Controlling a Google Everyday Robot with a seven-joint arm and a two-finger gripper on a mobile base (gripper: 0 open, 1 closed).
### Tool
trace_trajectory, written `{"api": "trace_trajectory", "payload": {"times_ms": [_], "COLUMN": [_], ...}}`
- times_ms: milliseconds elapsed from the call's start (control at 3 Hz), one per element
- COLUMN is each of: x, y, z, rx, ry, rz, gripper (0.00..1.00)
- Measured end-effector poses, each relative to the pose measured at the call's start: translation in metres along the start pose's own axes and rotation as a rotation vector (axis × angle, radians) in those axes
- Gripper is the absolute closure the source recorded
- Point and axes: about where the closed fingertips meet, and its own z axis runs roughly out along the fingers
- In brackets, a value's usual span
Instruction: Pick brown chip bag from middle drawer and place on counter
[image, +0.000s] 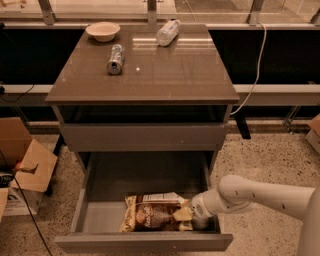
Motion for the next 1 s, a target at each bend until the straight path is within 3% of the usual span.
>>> {"api": "trace_trajectory", "payload": {"times_ms": [333,667,1000], "x": [-0.007,-0.015,-0.040], "y": [0.030,0.065,0.091], "z": [-0.007,-0.018,-0.062], "rx": [-0.070,-0.142,-0.158], "ry": [-0.024,-0.040,-0.077], "rz": [-0.034,-0.072,-0.181], "gripper": [0.96,1.00,1.00]}}
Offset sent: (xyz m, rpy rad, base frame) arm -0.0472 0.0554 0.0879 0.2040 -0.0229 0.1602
